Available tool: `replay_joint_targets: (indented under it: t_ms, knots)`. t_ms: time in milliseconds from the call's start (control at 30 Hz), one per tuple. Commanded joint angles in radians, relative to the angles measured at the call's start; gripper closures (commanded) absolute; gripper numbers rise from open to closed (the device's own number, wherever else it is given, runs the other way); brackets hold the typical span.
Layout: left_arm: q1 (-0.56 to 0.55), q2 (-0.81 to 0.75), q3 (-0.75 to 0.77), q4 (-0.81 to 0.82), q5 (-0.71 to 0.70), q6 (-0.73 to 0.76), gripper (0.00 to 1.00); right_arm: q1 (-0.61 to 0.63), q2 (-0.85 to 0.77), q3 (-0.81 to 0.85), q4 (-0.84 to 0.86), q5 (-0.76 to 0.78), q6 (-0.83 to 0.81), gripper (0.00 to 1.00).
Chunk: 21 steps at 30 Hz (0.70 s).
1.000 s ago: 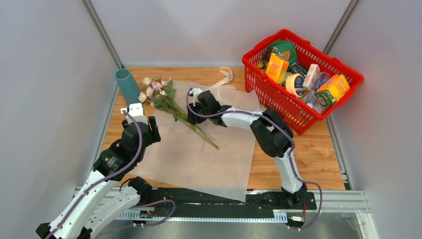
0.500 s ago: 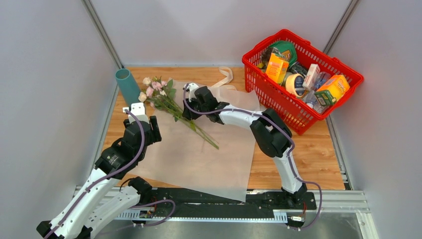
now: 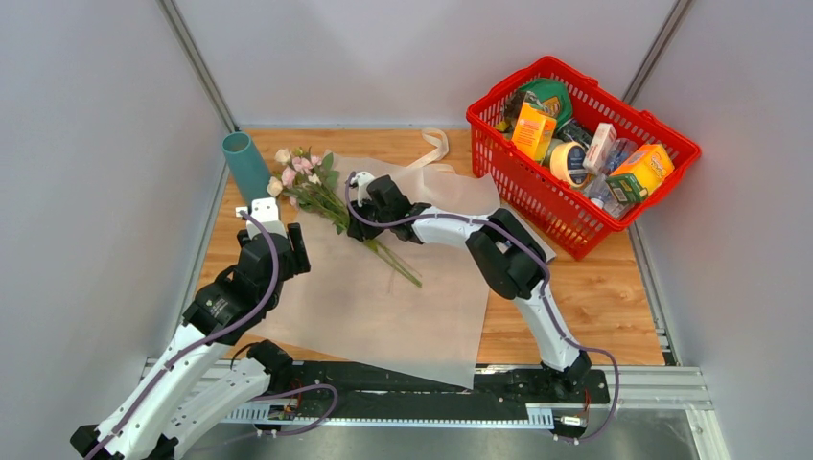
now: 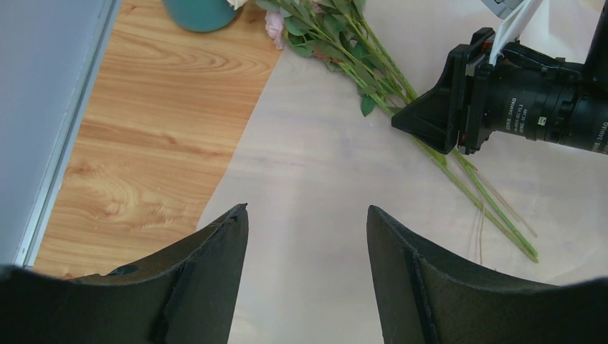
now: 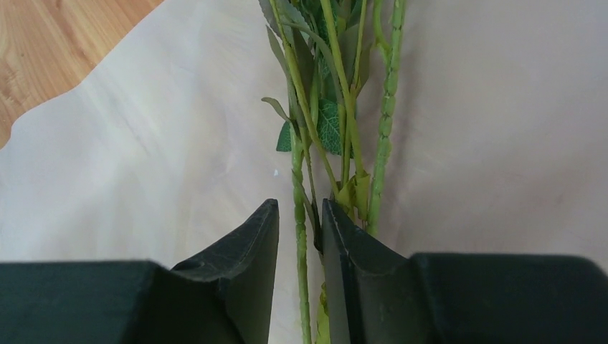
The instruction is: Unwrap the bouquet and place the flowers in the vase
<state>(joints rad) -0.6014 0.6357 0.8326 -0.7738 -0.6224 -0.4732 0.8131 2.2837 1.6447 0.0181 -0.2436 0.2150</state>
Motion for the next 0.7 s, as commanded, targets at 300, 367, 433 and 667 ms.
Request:
replay_joint_targets:
  t_ms: [300, 367, 433, 667]
  knots:
    - [0.003, -0.007, 0.008, 0.004, -0.01, -0.008, 0.31, 0.001, -0.009, 0.032, 0.029, 0.02, 0.0, 0.88]
    - [0.003, -0.007, 0.008, 0.002, -0.01, -0.007, 0.31, 0.001, -0.032, 0.023, 0.031, 0.021, 0.009, 0.99]
    - [0.003, -0.005, 0.008, 0.004, -0.01, -0.008, 0.3, 0.003, -0.056, 0.01, 0.036, 0.021, 0.014, 1.0]
    - [0.003, -0.007, 0.008, 0.004, -0.008, -0.01, 0.31, 0.001, -0.151, -0.058, 0.059, 0.032, 0.035, 1.0]
